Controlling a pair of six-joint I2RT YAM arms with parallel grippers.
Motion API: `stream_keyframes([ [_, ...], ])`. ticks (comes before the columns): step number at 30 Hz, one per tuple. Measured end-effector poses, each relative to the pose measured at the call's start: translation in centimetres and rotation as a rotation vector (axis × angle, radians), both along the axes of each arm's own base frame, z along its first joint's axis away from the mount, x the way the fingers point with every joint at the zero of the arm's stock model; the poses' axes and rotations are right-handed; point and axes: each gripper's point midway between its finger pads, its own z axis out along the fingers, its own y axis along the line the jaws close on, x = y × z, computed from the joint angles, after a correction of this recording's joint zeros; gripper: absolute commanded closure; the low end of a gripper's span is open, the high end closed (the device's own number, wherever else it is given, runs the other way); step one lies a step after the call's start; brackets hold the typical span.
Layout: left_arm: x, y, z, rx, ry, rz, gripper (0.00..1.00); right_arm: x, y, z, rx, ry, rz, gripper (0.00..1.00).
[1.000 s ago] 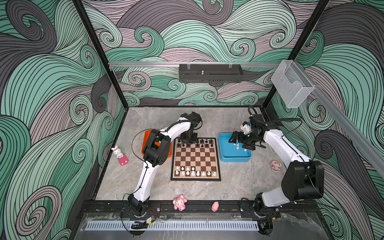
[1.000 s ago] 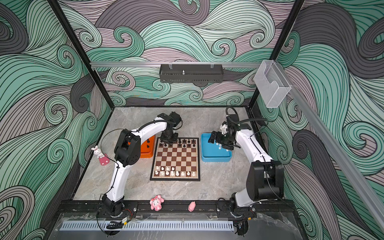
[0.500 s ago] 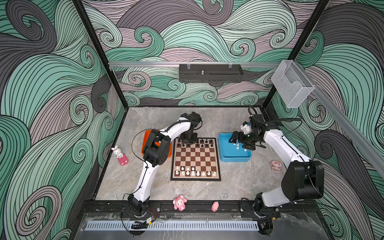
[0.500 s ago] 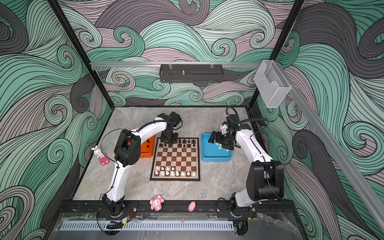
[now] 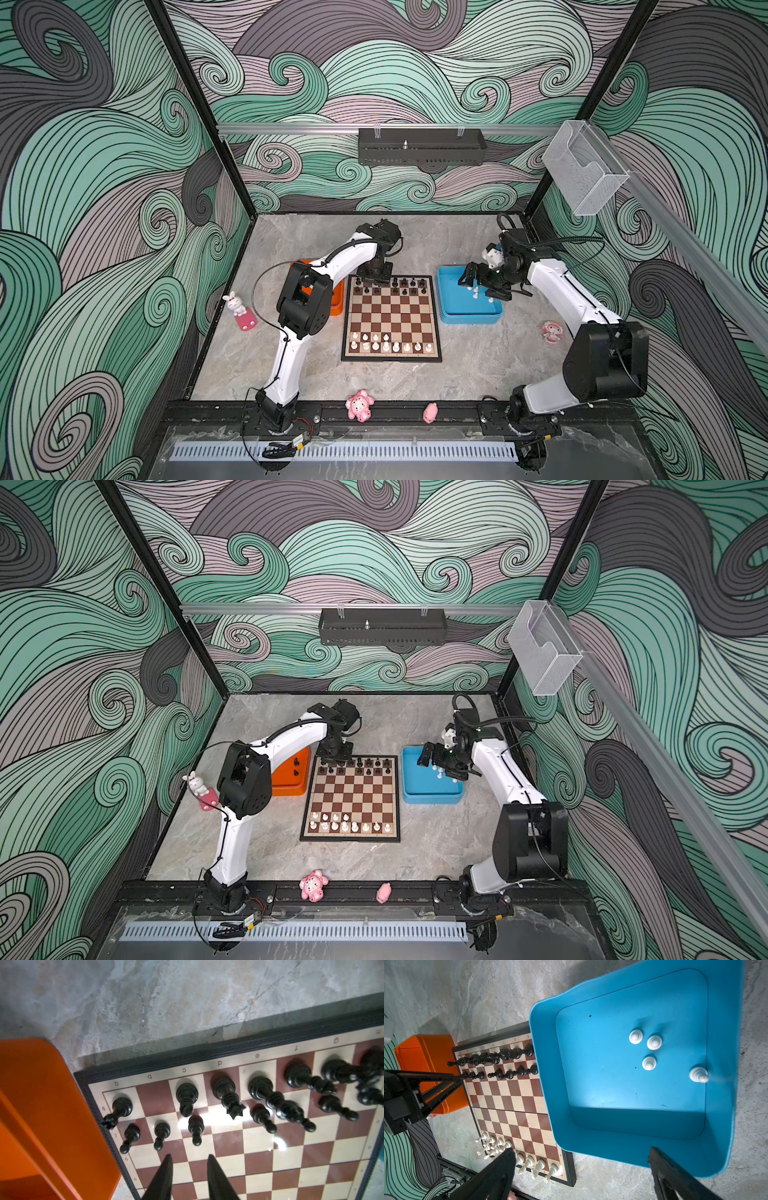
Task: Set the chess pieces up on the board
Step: 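Open the left gripper over the orange bin while the right moves over the blue bin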
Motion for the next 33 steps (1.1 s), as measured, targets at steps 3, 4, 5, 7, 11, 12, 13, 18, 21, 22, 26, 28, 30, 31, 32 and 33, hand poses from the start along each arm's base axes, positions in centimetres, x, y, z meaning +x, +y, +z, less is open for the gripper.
stream_keyframes([
  [3,0.1,0.1,1.2,-0.008,-0.027,0.004,0.63,0.0,-0.2,-0.1,-0.011,0.006,-0.012,0.0],
  [4,0.1,0.1,1.7,-0.011,-0.036,0.005,0.62,-0.1,-0.4,-0.1,-0.018,0.01,-0.017,0.0],
  [5,0.2,0.2,2.1,-0.015,-0.046,0.007,0.6,-0.1,-0.5,-0.1,-0.024,0.014,-0.022,0.0],
  [7,0.2,0.4,2.9,-0.02,-0.061,0.009,0.55,-0.1,-0.8,0.0,-0.045,0.015,-0.028,0.0],
  [11,0.5,1.2,4.3,-0.023,-0.091,0.025,0.42,0.5,-1.7,0.7,-0.085,0.004,-0.044,0.0],
  [12,0.6,1.4,4.6,-0.025,-0.098,0.031,0.39,0.7,-1.8,0.8,-0.091,0.002,-0.046,0.01],
  [13,0.7,1.8,4.9,-0.026,-0.104,0.039,0.33,1.0,-1.9,0.9,-0.096,0.003,-0.046,0.0],
  [18,1.3,5.2,5.9,-0.022,-0.12,0.105,0.11,1.2,-2.2,0.0,-0.124,0.055,-0.027,0.08],
  [21,1.4,8.1,6.2,-0.022,-0.118,0.166,0.07,1.0,-2.4,-0.8,-0.142,0.088,-0.016,0.07],
  [22,1.4,9.2,6.3,-0.028,-0.117,0.194,0.07,0.9,-2.5,-1.1,-0.148,0.101,-0.012,0.07],
  [26,0.9,13.9,6.3,-0.041,-0.11,0.304,0.07,0.9,-2.8,-2.0,-0.17,0.137,-0.008,0.1],
  [28,0.5,16.0,6.3,-0.048,-0.107,0.354,0.07,1.1,-3.0,-2.5,-0.182,0.151,-0.009,0.12],
  [30,0.1,17.9,6.2,-0.059,-0.103,0.403,0.07,1.2,-3.2,-3.4,-0.197,0.172,-0.008,0.15],
  [31,-0.2,18.7,6.1,-0.063,-0.099,0.422,0.07,1.3,-3.2,-3.8,-0.202,0.182,-0.008,0.17],
  [32,-0.4,19.3,6.0,-0.065,-0.094,0.436,0.07,1.4,-3.3,-4.1,-0.207,0.186,-0.009,0.19],
  [33,-0.7,19.9,6.0,-0.068,-0.093,0.451,0.07,1.5,-3.4,-4.4,-0.213,0.191,-0.01,0.2],
])
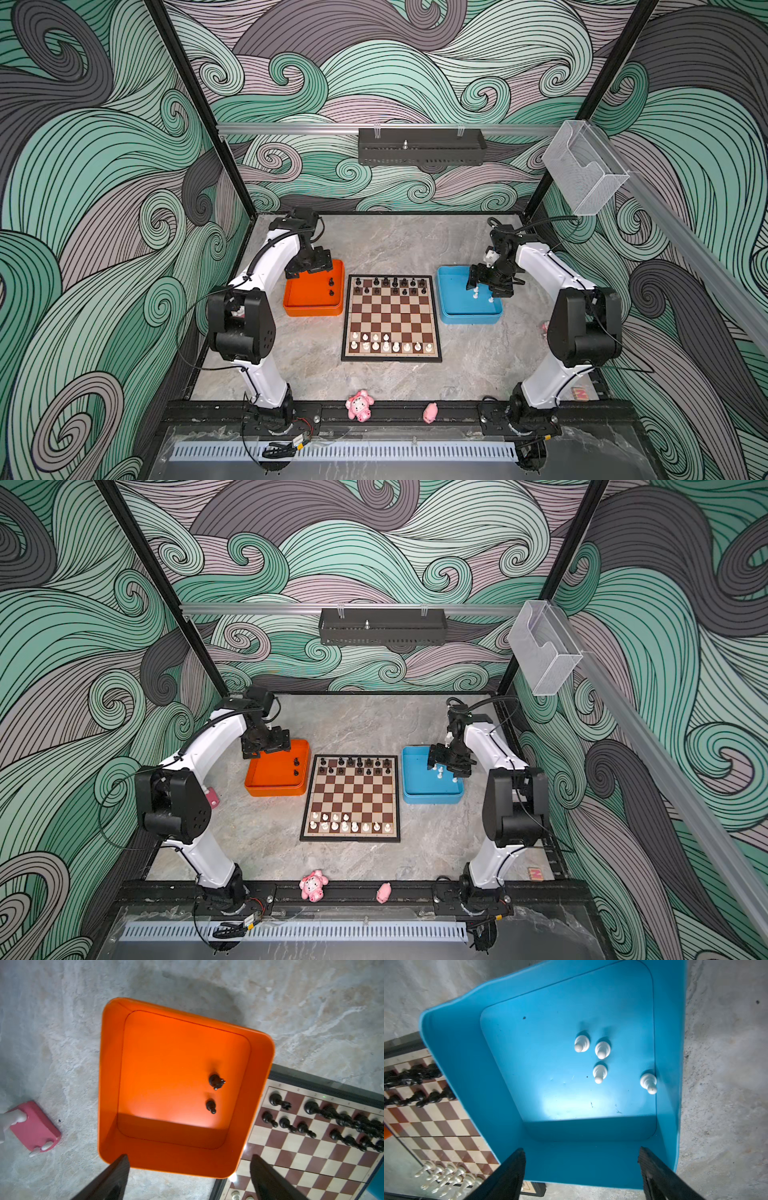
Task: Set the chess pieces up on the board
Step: 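Open the left gripper over the orange bin while the right moves over the blue bin, then lower the right gripper onto a white pawn in the blue bin and close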
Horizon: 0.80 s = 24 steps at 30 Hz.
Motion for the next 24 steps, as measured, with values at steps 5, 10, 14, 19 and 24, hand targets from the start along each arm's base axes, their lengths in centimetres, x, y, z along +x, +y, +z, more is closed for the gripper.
stream_keyframes([
  [5,-0.4,1.8,0.0,-0.02,-0.004,0.035,0.07,0.7,-0.3,-0.9,-0.017,-0.008,-0.006,0.32],
  [10,-0.5,2.4,0.0,-0.04,-0.005,0.048,0.07,1.4,-0.4,-1.5,-0.027,-0.02,-0.01,0.38],
  [14,-0.5,2.4,-0.2,-0.05,-0.002,0.048,0.07,1.7,-0.4,-2.3,-0.033,-0.014,-0.013,0.42],
  [19,-0.4,2.3,-0.2,-0.058,-0.007,0.046,0.07,1.8,-0.5,-3.5,-0.039,0.006,-0.013,0.51],
  [24,-0.3,2.2,-0.2,-0.062,-0.013,0.045,0.07,1.9,-0.7,-4.3,-0.05,0.018,-0.013,0.58],
])
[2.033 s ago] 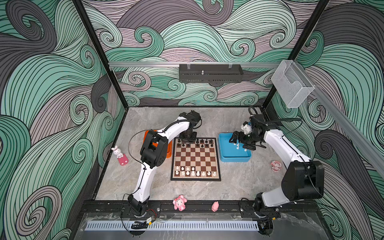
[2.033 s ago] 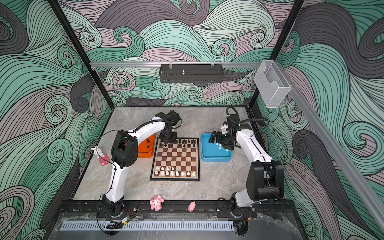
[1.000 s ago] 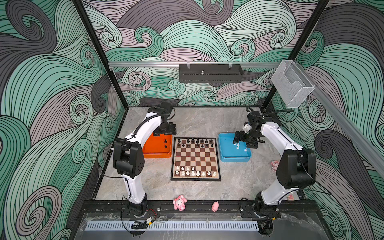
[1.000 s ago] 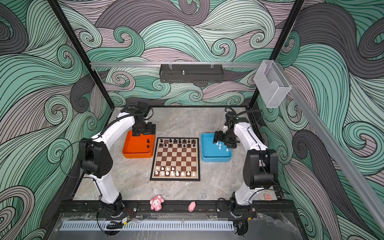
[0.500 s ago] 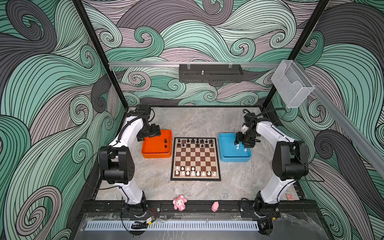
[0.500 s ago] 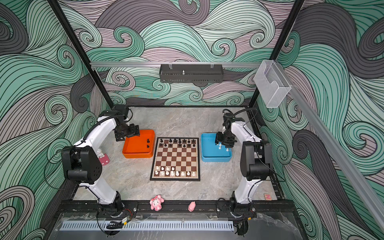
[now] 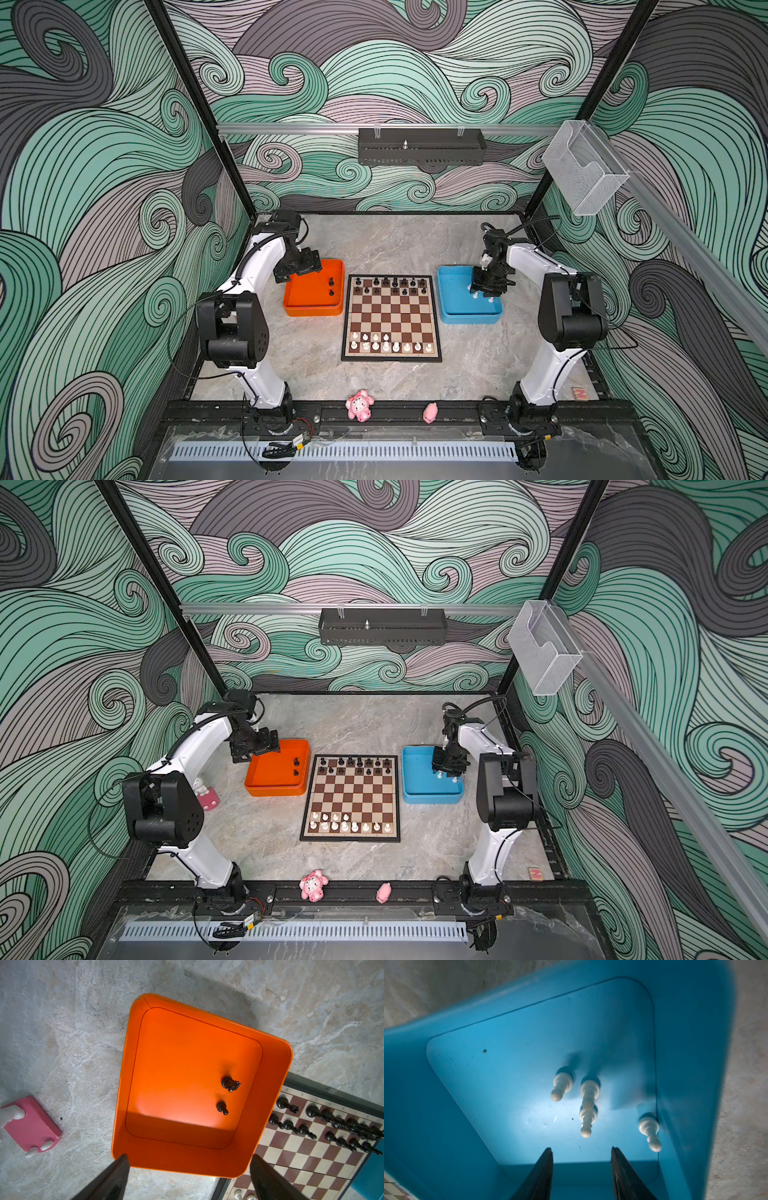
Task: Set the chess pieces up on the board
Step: 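Lower the right gripper onto a white pawn in the blue bin and close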
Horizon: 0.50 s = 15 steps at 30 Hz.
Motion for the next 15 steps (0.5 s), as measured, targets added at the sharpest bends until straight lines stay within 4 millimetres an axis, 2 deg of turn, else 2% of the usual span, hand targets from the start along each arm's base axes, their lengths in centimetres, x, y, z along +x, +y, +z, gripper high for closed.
stream_keyframes([
  [8,0.0,-0.2,0.0,-0.01,0.0,-0.002,0.07,0.1,-0.2,-1.5,-0.014,0.025,0.004,0.67],
  [15,0.1,-0.2,0.0,-0.013,0.0,-0.002,0.07,0.7,-0.2,-1.7,-0.013,0.006,0.006,0.73],
])
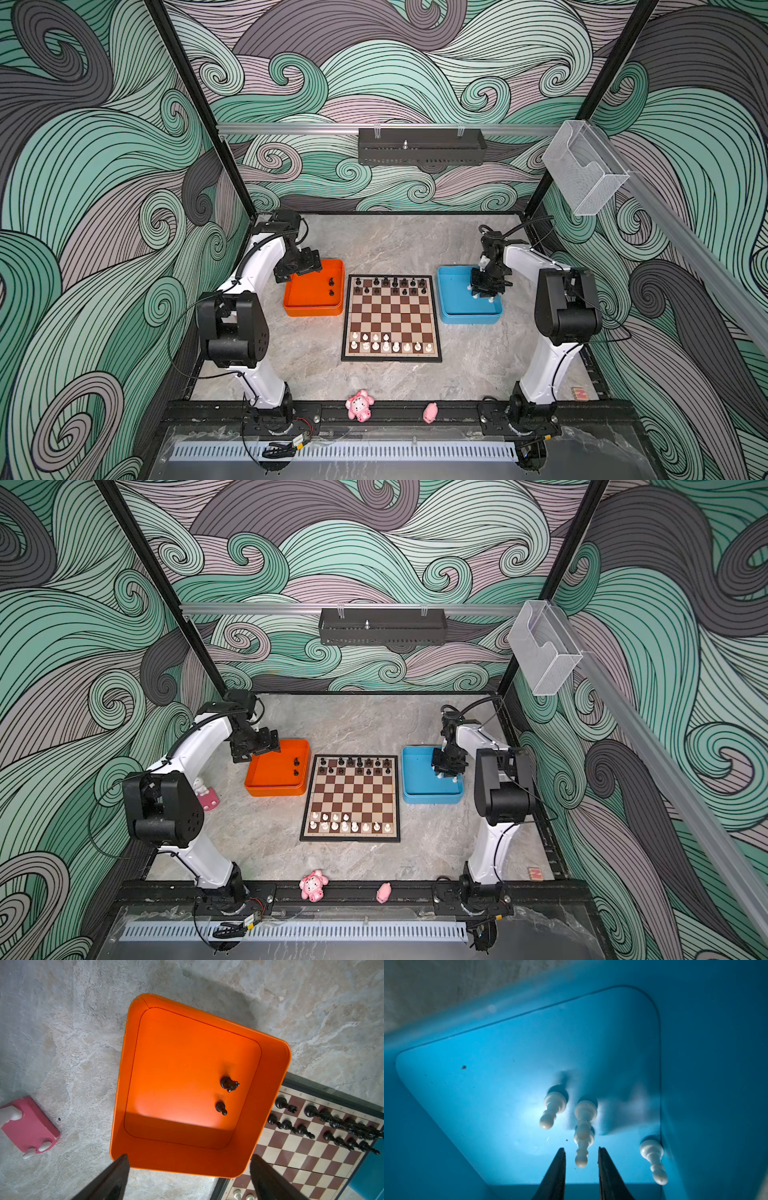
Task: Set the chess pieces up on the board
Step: 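Lower the right gripper onto a white pawn in the blue bin and close, then lift the white pawn with the right gripper and carry it over the white rows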
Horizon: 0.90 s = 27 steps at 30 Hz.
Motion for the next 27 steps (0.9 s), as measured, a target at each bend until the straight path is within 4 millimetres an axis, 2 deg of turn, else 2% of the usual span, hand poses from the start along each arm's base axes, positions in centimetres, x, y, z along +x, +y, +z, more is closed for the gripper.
stream_keyframes([
  [18,0.11,-0.13,-0.3,-0.006,0.009,-0.001,0.07,0.36,-0.03,-0.61,-0.003,-0.008,0.001,0.9],
  [27,0.14,-0.21,-0.32,-0.011,0.008,-0.002,0.07,0.3,-0.19,-0.49,-0.014,-0.011,0.005,0.92],
])
